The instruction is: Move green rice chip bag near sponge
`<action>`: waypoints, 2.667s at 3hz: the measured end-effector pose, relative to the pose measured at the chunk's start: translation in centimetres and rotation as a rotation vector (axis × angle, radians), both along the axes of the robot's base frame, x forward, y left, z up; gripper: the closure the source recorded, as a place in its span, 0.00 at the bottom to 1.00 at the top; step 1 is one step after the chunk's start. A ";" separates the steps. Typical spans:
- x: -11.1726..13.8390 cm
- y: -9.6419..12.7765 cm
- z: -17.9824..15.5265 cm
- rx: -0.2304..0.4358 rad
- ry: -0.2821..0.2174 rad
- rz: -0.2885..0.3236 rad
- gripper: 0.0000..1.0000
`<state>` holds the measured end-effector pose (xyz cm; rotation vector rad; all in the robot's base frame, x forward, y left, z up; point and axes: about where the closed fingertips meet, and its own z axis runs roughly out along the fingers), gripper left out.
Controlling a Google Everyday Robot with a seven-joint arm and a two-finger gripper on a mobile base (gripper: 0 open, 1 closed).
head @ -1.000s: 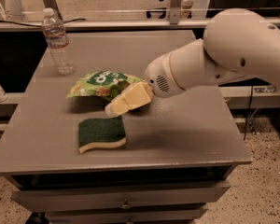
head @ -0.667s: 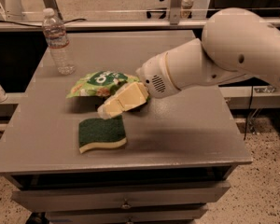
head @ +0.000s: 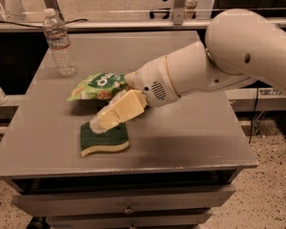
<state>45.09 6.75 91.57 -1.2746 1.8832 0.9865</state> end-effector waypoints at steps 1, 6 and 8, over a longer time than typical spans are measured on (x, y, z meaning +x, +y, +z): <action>-2.3 0.9 -0.2 0.005 0.019 0.080 0.00; 6.0 -15.3 -1.0 -0.036 -0.123 -0.222 0.00; 7.6 -18.9 -0.9 0.008 -0.162 -0.258 0.00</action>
Offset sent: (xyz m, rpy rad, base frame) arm -0.0442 0.0183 -0.0063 0.0069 0.0348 0.1776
